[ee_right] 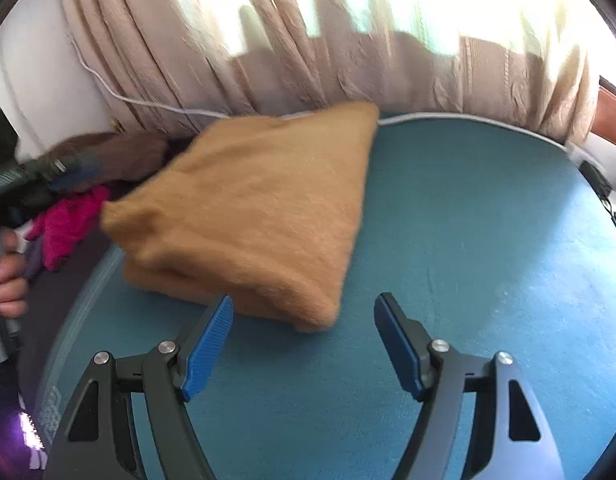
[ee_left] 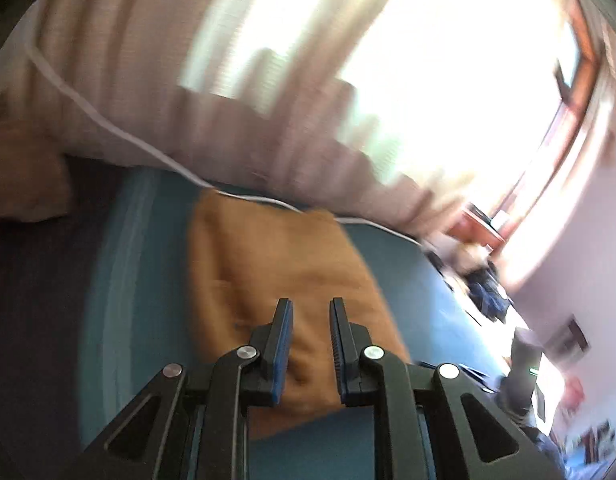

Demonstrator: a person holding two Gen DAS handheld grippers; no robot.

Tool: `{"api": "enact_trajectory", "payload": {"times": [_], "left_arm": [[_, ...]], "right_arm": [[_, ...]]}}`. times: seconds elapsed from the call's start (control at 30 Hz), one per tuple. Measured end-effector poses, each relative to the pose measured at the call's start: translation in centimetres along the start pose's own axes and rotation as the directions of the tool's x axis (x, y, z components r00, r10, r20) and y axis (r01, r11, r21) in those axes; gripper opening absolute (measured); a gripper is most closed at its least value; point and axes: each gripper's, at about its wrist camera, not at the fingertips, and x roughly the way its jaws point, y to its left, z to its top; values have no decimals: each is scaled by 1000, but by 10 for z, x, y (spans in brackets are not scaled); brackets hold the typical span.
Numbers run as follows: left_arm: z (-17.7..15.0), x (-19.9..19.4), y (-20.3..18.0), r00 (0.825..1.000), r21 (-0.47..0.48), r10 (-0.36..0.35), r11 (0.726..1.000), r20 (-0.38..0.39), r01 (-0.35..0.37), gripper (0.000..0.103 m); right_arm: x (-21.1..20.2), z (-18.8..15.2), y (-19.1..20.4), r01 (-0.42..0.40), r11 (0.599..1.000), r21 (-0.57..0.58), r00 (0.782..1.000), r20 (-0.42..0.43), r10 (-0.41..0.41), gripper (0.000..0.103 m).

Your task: Fold clothes

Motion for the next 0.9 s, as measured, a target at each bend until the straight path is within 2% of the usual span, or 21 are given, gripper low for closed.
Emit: {"api": "enact_trajectory", "payload": {"times": [0.07,0.13,0.23,0.3,0.47,0.57,0.63,0.7,0.77,0.83,0.9], "left_arm": [[-5,17,-9,999,23,-7,1000,-40,8,19],[-16,41,-5,990,18,62,998,-127,-60,19],[-31,52,10,978,4,105,994,-179,-106,19],[-35,49,17,979,-7,93,995,-183,-96,19],[-49,42,22,971,42,152,988,-187,-146,19],[-57,40,42,980,-36,99,994,-176,-106,19],[-59,38,44,981,-40,93,994,-168,-101,19],[-61,39,40,982,-19,103,994,-157,-108,19],[-64,36,42,985,-27,92,995,-146,-97,19],[-66,34,47,989,-49,67,996,-133,-74,19],[-66,36,50,991,-60,52,996,-123,-60,19]], "right_arm": [[9,2,-2,27,1000,-1,999,-26,-27,77],[14,4,-7,76,997,14,997,-26,-76,77],[15,1,-27,92,993,74,995,-35,-90,79],[19,-2,-41,73,991,112,996,-55,-67,79],[18,0,-41,105,992,76,993,-65,-100,81],[15,1,-36,115,992,44,991,-74,-112,82],[10,2,-31,121,993,14,990,-76,-120,82],[-4,3,-22,106,994,-28,993,-41,-108,82],[-28,10,-12,63,996,-59,997,38,-61,82],[-46,22,-1,35,996,-80,993,117,-26,83],[-52,37,15,42,992,-117,982,187,-19,83]]}}
